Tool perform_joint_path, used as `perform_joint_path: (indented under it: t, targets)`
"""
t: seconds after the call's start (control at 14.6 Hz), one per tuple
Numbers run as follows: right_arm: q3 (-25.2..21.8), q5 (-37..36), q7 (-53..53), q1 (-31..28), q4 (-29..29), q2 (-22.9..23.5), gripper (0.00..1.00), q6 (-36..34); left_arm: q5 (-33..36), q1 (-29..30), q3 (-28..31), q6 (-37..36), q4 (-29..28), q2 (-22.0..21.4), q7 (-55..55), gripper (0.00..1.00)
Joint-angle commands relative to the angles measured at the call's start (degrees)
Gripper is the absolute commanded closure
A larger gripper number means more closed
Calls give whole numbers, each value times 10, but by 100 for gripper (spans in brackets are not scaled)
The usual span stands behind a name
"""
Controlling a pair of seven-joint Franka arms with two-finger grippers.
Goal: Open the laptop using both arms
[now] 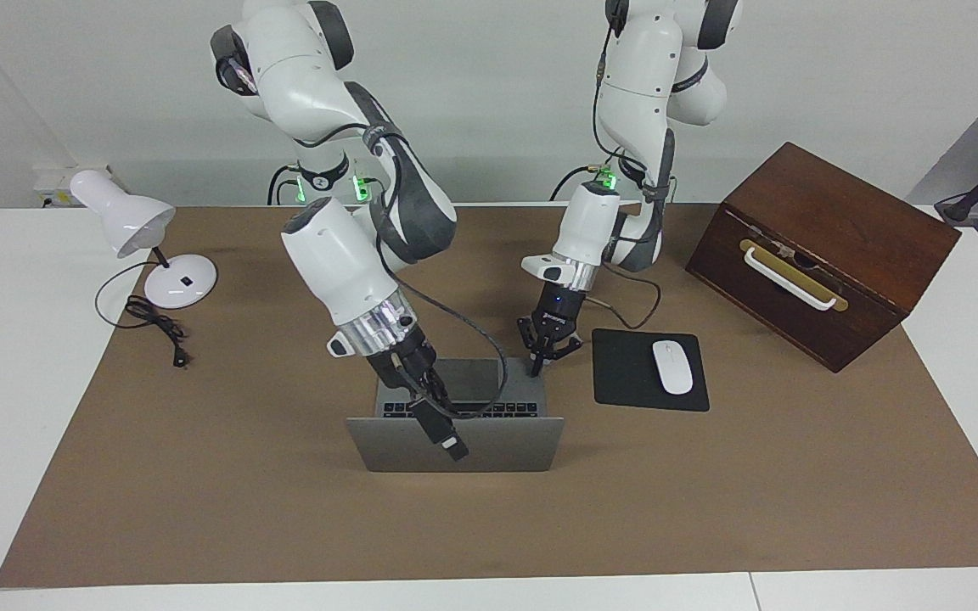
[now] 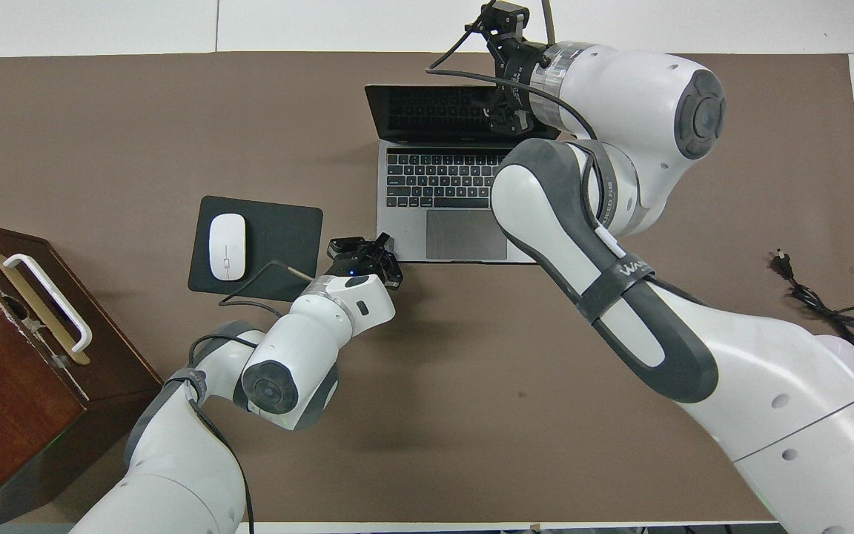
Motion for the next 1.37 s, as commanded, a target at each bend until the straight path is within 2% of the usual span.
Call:
perform_joint_path:
  t: [0.0,0.21,0.41,0.76,1.03,1.31]
  targets:
    - [5,-10,-11,-6,22,9,0,-10,10,6,-1,10,6,17,3,100]
    - [5,-9,-7,-6,21,-5,0,-45,10,6,-1,9,6,17,2,100]
    - [5,-7,3,-9,8,-40,0,-94,9,5,-2,8,11,15,-7,100]
    - [-5,-13,-13,-42,9,-136,0,-271,8,6,0,-10,12,-8,-24,100]
    - [-7,-70,-165,-76,9,-198,0,-404,8,20,0,-135,27,-69,-23,100]
    - [-7,-151,-434,-120,12,-267,0,-545,8,35,2,-263,70,-109,-25,100]
